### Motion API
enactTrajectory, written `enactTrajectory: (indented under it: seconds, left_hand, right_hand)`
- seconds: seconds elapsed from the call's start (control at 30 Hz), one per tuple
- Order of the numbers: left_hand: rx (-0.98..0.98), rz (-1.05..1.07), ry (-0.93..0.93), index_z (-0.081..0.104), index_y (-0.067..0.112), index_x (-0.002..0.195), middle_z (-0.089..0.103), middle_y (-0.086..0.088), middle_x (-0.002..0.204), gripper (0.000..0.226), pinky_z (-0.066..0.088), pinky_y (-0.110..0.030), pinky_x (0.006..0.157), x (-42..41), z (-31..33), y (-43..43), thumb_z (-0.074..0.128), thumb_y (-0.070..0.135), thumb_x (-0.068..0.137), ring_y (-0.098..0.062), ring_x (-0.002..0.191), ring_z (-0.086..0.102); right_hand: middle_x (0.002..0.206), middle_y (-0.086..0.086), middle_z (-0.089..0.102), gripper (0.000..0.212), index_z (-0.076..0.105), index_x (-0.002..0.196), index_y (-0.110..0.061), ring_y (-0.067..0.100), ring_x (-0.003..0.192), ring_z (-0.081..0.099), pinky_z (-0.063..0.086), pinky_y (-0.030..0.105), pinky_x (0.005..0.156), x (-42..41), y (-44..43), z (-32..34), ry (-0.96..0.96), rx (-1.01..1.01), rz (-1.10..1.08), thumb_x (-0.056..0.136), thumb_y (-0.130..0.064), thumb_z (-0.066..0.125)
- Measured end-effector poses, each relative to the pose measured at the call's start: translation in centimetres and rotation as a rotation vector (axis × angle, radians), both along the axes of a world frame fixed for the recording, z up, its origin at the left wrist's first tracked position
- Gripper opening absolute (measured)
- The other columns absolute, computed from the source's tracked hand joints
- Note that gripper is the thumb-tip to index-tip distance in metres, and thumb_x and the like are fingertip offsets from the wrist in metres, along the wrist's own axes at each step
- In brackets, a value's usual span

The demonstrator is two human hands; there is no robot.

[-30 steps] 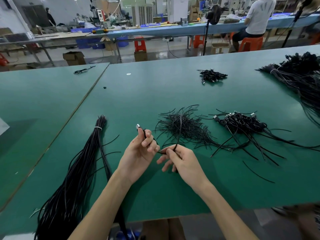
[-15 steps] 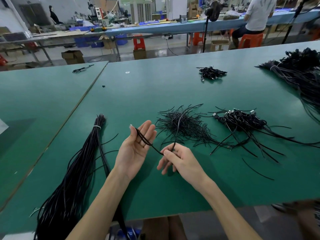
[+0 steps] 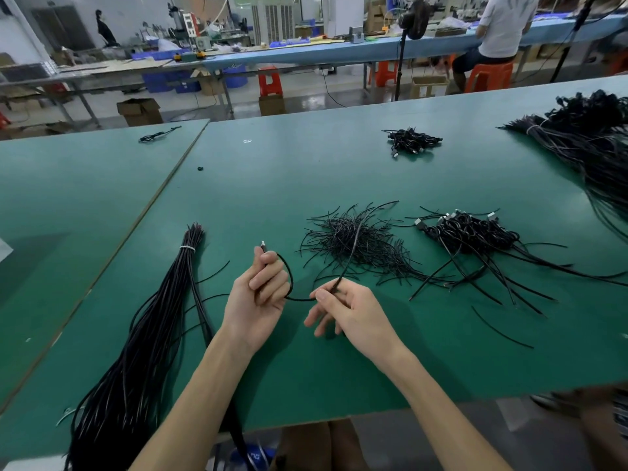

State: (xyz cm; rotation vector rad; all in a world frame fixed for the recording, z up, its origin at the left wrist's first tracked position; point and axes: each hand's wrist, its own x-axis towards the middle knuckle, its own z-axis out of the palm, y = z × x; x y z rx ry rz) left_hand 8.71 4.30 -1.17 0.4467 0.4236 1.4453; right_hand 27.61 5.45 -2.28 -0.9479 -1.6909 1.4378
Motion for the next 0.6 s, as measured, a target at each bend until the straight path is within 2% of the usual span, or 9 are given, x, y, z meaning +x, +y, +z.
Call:
enactTrajectory:
  seconds: [0.1, 0.2, 0.27, 0.33, 0.47, 0.53, 0.6]
  left_hand:
    - [0.013, -0.015, 0.171, 0.055, 0.019, 0.075, 0.029, 0.011, 0.049, 0.039, 0.022, -0.026, 0.042, -0.2, -0.1, -0.2, 0.045, 0.036, 0.108, -0.006, 0.041, 0.02]
    - [0.066, 0.023, 0.625, 0.047, 0.022, 0.066, 0.026, 0.009, 0.053, 0.043, 0.02, -0.022, 0.044, 0.8, -0.2, -0.5, 0.051, 0.044, 0.102, -0.009, 0.045, 0.019]
    - [0.135, 0.078, 0.979, 0.047, 0.023, 0.062, 0.03, 0.005, 0.056, 0.046, 0.021, -0.02, 0.046, 1.7, -0.3, -0.6, 0.055, 0.049, 0.098, -0.012, 0.048, 0.022]
    - [0.23, 0.163, 1.222, 0.049, 0.024, 0.06, 0.038, 0.005, 0.058, 0.046, 0.026, -0.02, 0.049, 2.4, -0.6, -0.7, 0.053, 0.05, 0.098, -0.011, 0.051, 0.03]
    - [0.397, 0.289, 1.622, 0.053, 0.022, 0.073, 0.052, 0.011, 0.06, 0.036, 0.04, -0.034, 0.051, 2.8, -1.6, -0.9, 0.05, 0.036, 0.106, -0.011, 0.052, 0.045]
    - [0.44, 0.278, 1.811, 0.056, 0.015, 0.082, 0.057, 0.007, 0.068, 0.029, 0.047, -0.043, 0.059, 3.2, -1.7, -1.0, 0.049, 0.027, 0.108, -0.017, 0.059, 0.052]
    - [0.437, 0.331, 1.85, 0.057, 0.011, 0.085, 0.059, 0.003, 0.075, 0.026, 0.048, -0.045, 0.067, 3.3, -1.5, -1.1, 0.049, 0.022, 0.108, -0.02, 0.069, 0.055]
  right_hand:
    - [0.082, 0.007, 0.078, 0.017, 0.059, 0.101, -0.008, 0.023, 0.062, 0.071, 0.045, 0.023, 0.052, 0.2, 0.0, 0.2, 0.08, -0.027, -0.061, 0.107, -0.022, 0.053]
    - [0.076, 0.005, 0.074, 0.019, 0.059, 0.097, -0.007, 0.017, 0.059, 0.063, 0.045, 0.023, 0.053, 0.4, 0.0, 0.1, 0.143, -0.024, -0.177, 0.106, -0.023, 0.055]
    - [0.071, 0.0, 0.067, 0.02, 0.061, 0.094, -0.009, 0.012, 0.059, 0.055, 0.044, 0.021, 0.056, 0.6, 0.1, 0.0, 0.164, -0.009, -0.25, 0.105, -0.024, 0.057]
    - [0.071, -0.001, 0.063, 0.019, 0.063, 0.093, -0.011, 0.011, 0.061, 0.051, 0.043, 0.021, 0.057, 0.7, 0.1, 0.0, 0.199, -0.009, -0.285, 0.104, -0.026, 0.059]
    - [0.075, 0.002, 0.067, 0.017, 0.066, 0.095, -0.012, 0.013, 0.06, 0.055, 0.042, 0.021, 0.052, 0.8, 0.0, 0.1, 0.282, -0.035, -0.283, 0.105, -0.025, 0.058]
    - [0.074, 0.006, 0.069, 0.025, 0.068, 0.092, -0.01, 0.015, 0.057, 0.056, 0.041, 0.022, 0.05, 0.8, 0.0, 0.1, 0.325, -0.062, -0.279, 0.106, -0.026, 0.055]
    - [0.074, 0.01, 0.07, 0.033, 0.071, 0.09, -0.008, 0.017, 0.056, 0.056, 0.04, 0.022, 0.049, 0.8, 0.0, 0.2, 0.38, -0.108, -0.282, 0.107, -0.028, 0.052]
